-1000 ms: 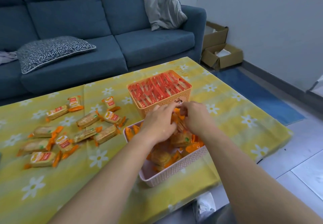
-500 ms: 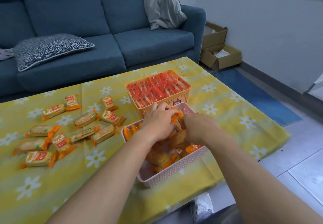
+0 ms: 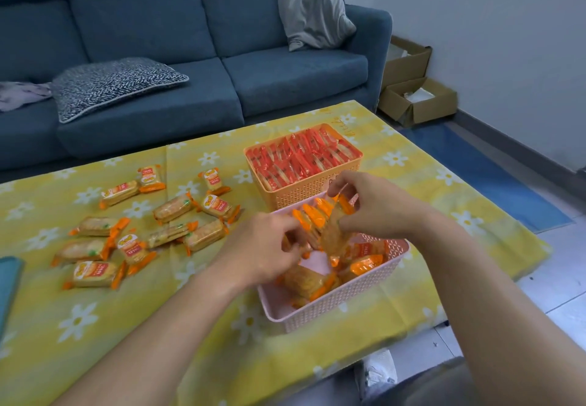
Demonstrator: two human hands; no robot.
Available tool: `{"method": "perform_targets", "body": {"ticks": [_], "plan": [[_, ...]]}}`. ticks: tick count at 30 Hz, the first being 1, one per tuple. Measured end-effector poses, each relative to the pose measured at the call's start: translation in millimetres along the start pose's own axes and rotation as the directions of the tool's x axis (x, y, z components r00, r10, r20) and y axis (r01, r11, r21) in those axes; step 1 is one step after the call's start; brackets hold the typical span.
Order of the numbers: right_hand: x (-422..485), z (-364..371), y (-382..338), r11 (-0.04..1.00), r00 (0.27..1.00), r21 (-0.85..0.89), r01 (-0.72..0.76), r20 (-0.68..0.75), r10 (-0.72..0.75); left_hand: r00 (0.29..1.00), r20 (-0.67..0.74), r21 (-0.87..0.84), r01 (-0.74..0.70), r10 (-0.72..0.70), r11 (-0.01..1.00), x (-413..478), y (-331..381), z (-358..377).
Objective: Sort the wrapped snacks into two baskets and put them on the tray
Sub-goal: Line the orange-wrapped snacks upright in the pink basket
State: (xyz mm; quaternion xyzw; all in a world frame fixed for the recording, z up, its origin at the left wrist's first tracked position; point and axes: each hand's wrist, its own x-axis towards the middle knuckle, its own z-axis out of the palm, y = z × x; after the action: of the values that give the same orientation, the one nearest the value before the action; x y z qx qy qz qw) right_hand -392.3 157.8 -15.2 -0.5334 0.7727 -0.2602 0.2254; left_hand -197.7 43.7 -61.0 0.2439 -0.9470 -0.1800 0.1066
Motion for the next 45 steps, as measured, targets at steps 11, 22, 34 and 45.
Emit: {"method": "perform_targets", "body": {"ticks": [11,22,34,45], "plan": [[-6.4,0.7,1.7,0.996,0.998,0.086,0.011,-0.058,-0.006,0.947,0.3,0.223,-0.187,0.115,0.957,-22.7,18.5,25.3],[-12.4,25.3,-17.4,0.997,0.997,-0.064,0.045,0.063,-0.041,0.982,-0.113,-0.195,0.125,-0.148,0.973,-58.3,-27.1,-9.8],[0.2,103.2,-45.0,0.996,0.997,-0.046,0.076,0.013,-0.076,0.961,-0.196,0.299,0.247,-0.194,0.922,-57.3,-18.2,-4.8],[6.3,85.5,-23.0,0.994,0.99,-0.025,-0.106,0.094,0.108,0.993,-0.105,0.199,0.074,-0.053,0.977,-55.0,-11.2,5.5]]}}
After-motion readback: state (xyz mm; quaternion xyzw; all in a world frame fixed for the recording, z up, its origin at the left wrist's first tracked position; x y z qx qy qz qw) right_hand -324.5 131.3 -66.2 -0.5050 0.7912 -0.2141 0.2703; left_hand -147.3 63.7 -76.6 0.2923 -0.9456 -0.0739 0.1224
